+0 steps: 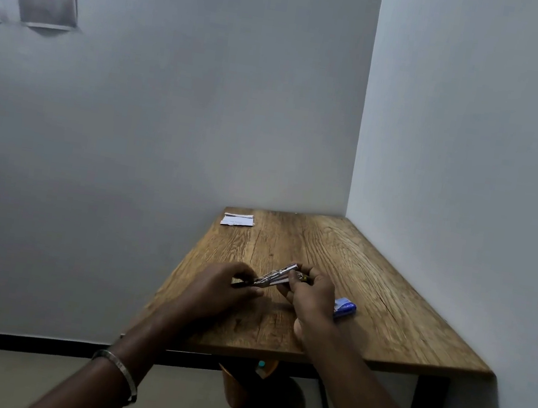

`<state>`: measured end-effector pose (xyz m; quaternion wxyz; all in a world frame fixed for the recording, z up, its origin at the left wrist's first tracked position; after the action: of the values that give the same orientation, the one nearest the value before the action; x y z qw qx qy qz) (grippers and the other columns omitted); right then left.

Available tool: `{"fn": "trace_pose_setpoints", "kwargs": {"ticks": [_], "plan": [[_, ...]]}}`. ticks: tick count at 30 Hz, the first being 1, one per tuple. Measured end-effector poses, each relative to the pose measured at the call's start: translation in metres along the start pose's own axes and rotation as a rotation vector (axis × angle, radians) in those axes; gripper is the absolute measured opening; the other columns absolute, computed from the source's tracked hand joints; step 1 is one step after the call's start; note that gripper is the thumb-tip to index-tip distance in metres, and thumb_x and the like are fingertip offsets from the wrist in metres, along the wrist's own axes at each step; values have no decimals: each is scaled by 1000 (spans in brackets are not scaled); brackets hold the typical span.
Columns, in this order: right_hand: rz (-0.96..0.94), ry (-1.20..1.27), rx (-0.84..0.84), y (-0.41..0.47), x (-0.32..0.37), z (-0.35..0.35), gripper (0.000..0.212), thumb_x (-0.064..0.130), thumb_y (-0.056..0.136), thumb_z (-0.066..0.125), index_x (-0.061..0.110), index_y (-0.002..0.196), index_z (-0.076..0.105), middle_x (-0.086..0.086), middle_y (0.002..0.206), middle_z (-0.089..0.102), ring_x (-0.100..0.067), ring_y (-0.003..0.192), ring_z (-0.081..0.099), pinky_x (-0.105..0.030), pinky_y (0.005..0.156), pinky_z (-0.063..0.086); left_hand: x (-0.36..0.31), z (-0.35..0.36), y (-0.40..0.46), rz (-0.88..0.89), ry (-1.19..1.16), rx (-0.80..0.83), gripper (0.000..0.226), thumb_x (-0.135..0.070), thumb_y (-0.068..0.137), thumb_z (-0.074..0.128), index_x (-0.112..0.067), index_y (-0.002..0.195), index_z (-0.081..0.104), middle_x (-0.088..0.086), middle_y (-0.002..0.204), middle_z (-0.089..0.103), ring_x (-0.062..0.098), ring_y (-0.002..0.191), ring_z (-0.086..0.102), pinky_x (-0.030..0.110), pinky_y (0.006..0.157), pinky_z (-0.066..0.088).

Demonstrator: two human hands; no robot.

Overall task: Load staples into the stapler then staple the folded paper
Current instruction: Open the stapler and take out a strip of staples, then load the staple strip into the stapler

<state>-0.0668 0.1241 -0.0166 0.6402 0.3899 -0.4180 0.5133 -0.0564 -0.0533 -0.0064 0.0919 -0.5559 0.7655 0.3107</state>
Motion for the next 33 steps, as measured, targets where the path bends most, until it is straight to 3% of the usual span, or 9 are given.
{"fn": "trace_pose_setpoints", "kwargs": {"ticks": [4,7,10,13,15,18,26,33], "plan": [[-18,-76,24,0,1,-1,22,0,97,57,7,116,65,-11,105,68,-18,87,72,-23,62,59,-20,14,11,88,18,-44,25,-31,87,72,-28,112,70,-16,93,68,-3,84,62,23,75,52],[-111,-278,6,-4,2,-1,31,1,94,62,9,124,65,-11,118,67,-22,101,69,-37,86,60,-16,19,11,49,25,-120,20,-32,86,73,-27,105,74,-10,89,73,0,79,64,33,74,56],[-384,-649,-59,-8,8,-1,39,5,93,63,11,131,62,-7,133,58,-20,123,57,-28,104,45,-11,20,9,-3,46,-121,20,-39,88,71,-26,102,76,-8,89,75,5,80,66,39,75,56],[-518,-858,-12,-16,9,4,40,8,96,58,11,135,59,-7,136,47,-20,127,50,-20,97,39,-13,19,8,-24,68,-148,22,-41,89,68,-25,104,77,-7,96,76,7,86,65,37,76,56],[-528,-1028,46,-19,5,8,36,12,97,55,11,132,61,-7,135,48,-23,125,49,-27,98,43,-13,20,8,-27,88,-180,22,-40,90,67,-25,103,77,-7,95,75,4,81,63,31,67,53],[-496,-1192,108,-18,0,8,29,16,98,50,11,122,65,-8,134,50,-26,121,50,-37,97,48,-15,22,6,-12,134,-210,21,-39,90,66,-25,101,78,-8,92,75,-1,72,57,17,55,37],[-491,-1234,170,-17,-3,7,28,15,98,50,14,120,67,-7,128,53,-25,116,56,-39,94,52,-14,19,4,3,107,-229,19,-28,87,71,-18,100,79,-4,92,76,6,81,64,23,70,52],[-399,-1119,239,-13,1,5,33,16,96,55,20,126,68,-5,139,49,-22,128,48,-37,106,43,-15,18,2,11,74,-236,16,-25,87,73,-16,99,79,-2,92,76,7,83,66,30,77,58]]}}
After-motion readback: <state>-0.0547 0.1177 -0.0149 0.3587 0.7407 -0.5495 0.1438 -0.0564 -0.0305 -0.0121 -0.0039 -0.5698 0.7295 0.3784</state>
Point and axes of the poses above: each hand's wrist, its own y-axis towards the middle knuckle, its own z-axis out of the palm, x = y × z, the point moved 2 cm from there along y, towards the middle knuckle
